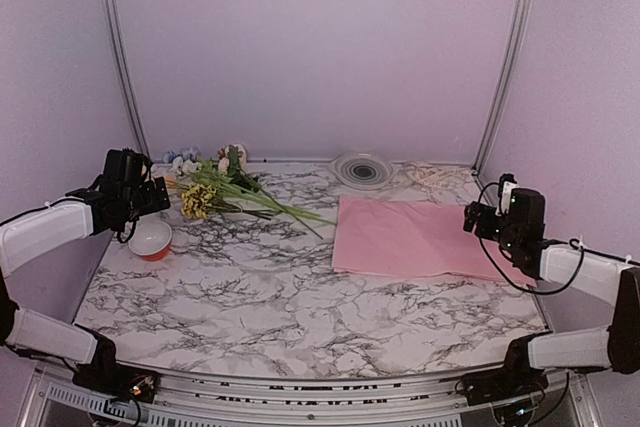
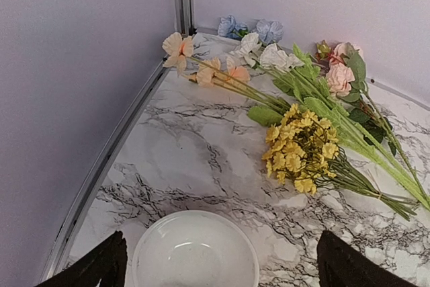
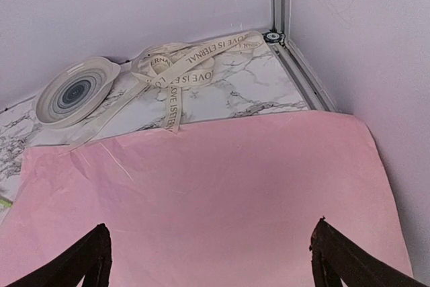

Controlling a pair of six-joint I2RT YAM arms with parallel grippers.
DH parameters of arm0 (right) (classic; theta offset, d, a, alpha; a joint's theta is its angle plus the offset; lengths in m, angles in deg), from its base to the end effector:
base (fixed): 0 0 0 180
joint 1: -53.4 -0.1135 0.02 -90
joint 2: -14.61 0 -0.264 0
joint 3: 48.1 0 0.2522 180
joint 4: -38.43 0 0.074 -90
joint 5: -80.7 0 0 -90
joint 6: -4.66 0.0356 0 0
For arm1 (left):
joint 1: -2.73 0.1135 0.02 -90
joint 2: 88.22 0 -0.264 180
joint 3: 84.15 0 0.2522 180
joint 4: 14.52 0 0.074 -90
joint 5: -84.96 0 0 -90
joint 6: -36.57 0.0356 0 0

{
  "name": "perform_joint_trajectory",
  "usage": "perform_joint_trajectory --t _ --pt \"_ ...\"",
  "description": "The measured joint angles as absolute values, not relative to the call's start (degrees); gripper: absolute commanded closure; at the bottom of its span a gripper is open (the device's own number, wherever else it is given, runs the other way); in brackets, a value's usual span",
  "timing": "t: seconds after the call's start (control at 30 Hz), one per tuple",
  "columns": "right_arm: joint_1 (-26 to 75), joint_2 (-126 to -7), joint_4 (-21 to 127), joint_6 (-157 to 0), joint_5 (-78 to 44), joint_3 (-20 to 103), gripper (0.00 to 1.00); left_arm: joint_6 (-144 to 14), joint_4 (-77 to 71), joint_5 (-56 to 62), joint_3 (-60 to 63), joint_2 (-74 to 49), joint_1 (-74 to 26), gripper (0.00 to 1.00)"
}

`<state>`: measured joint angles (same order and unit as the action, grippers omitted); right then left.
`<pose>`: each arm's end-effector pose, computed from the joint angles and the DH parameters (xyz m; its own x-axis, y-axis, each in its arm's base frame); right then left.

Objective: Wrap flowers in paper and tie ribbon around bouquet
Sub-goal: Pick up the corner of the folded wrapping paper from the center of the board.

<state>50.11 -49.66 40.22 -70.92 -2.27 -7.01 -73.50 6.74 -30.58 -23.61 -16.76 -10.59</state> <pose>0.2362 0.0092 0.2059 -0.3948 0.2249 -0.8908 0.1571 0.9718 0.1757 0.2697 -0.0481 0.2595 -0.4363 -0.2149 -0.8738 -0.3161 0.9458 -0.0748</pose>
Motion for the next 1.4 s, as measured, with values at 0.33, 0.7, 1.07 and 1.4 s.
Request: perform_joint_trajectory --t 0.33,0.7,1.07,1.4 --pt "50.15 -42.21 37.91 -68.34 -4.48 -7.25 0.18 -73.40 6.74 -30.39 -23.61 -16.76 -10.59 0.01" --pt "24.77 -61.35 51.09 -78.97 -9.50 16.25 0.04 -72.06 6.77 -27.17 -23.43 -16.78 -10.61 0.01" --pt "-0.19 -97.48 72.83 -89.55 5.66 42.30 0.07 -71.80 6.74 -23.72 -22.86 -16.74 -10.59 0.01" --pt "0.16 -105.77 82.80 -87.91 18.17 50.98 0.26 -71.43 6.74 -22.21 -22.86 -16.37 -10.61 0.01"
